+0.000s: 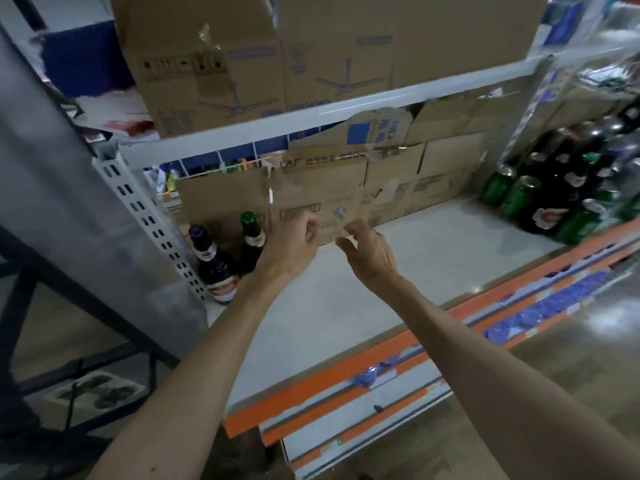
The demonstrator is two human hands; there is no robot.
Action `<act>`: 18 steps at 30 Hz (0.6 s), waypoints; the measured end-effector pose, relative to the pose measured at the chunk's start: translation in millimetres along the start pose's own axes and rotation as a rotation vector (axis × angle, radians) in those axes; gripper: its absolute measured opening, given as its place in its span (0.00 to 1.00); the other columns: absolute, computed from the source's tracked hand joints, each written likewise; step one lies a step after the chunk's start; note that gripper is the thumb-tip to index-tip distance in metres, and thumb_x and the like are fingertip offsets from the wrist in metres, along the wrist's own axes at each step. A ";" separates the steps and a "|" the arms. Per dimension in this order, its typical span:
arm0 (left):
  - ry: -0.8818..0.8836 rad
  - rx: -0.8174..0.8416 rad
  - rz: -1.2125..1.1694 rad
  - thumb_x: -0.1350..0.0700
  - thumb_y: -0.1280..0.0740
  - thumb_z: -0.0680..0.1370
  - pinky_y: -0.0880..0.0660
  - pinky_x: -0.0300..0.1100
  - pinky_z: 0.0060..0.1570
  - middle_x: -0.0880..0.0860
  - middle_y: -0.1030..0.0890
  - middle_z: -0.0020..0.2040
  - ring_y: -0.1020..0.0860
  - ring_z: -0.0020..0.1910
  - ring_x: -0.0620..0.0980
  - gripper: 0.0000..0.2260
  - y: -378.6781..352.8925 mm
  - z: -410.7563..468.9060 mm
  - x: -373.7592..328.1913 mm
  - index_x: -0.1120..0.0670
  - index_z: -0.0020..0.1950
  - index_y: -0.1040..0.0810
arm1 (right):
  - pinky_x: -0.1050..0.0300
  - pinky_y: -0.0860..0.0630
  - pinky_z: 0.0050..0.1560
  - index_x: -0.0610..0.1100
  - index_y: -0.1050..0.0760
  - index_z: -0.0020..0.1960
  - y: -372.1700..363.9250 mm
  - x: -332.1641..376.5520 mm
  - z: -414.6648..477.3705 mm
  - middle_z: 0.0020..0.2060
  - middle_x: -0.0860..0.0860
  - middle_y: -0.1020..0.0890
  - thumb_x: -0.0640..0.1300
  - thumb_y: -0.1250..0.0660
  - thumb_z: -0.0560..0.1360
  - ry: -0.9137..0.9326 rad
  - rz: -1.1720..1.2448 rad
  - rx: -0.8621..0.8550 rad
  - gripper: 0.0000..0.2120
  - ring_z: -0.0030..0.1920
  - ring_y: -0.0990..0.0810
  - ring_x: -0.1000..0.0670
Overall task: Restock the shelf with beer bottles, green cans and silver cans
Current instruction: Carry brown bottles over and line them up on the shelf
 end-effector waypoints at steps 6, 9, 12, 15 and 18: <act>-0.110 0.330 0.044 0.55 0.34 0.79 0.24 0.49 0.57 0.51 0.21 0.57 0.22 0.56 0.51 0.13 -107.3 2.2 -99.1 0.54 0.63 0.24 | 0.52 0.27 0.45 0.44 0.24 0.56 130.9 -117.7 -56.9 0.51 0.44 0.17 0.46 0.38 0.80 -0.299 0.021 -0.334 0.09 0.51 0.20 0.41; -0.239 0.410 0.040 0.56 0.34 0.78 0.25 0.50 0.59 0.53 0.21 0.59 0.22 0.58 0.53 0.15 -165.3 -3.1 -179.6 0.56 0.64 0.24 | 0.49 0.26 0.50 0.44 0.22 0.53 209.0 -179.6 -106.3 0.50 0.43 0.17 0.46 0.38 0.79 -0.428 -0.031 -0.464 0.09 0.53 0.20 0.40; -0.361 0.496 0.033 0.57 0.34 0.77 0.26 0.46 0.58 0.54 0.20 0.58 0.22 0.57 0.54 0.15 -230.0 -25.2 -269.7 0.56 0.64 0.24 | 0.49 0.26 0.50 0.41 0.23 0.52 282.3 -234.2 -161.6 0.50 0.41 0.17 0.46 0.37 0.79 -0.521 -0.074 -0.584 0.08 0.53 0.20 0.39; -0.502 0.558 -0.008 0.60 0.31 0.76 0.27 0.45 0.53 0.59 0.19 0.53 0.20 0.54 0.58 0.12 -292.6 -59.5 -355.0 0.60 0.59 0.22 | 0.48 0.24 0.52 0.42 0.22 0.52 344.9 -283.2 -217.4 0.50 0.41 0.16 0.45 0.35 0.78 -0.596 -0.074 -0.677 0.08 0.53 0.19 0.40; -0.618 0.607 -0.017 0.62 0.30 0.76 0.27 0.48 0.55 0.62 0.19 0.52 0.21 0.53 0.59 0.11 -344.7 -95.2 -426.3 0.64 0.57 0.22 | 0.49 0.23 0.52 0.44 0.21 0.52 396.4 -326.0 -267.5 0.50 0.42 0.16 0.46 0.35 0.77 -0.674 -0.074 -0.730 0.08 0.52 0.19 0.40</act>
Point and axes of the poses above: each hand's wrist, its own z-axis towards the middle knuckle, its own y-axis out of the back of the hand, x = y × z, the point moved 8 cm from there along z, towards the middle knuckle
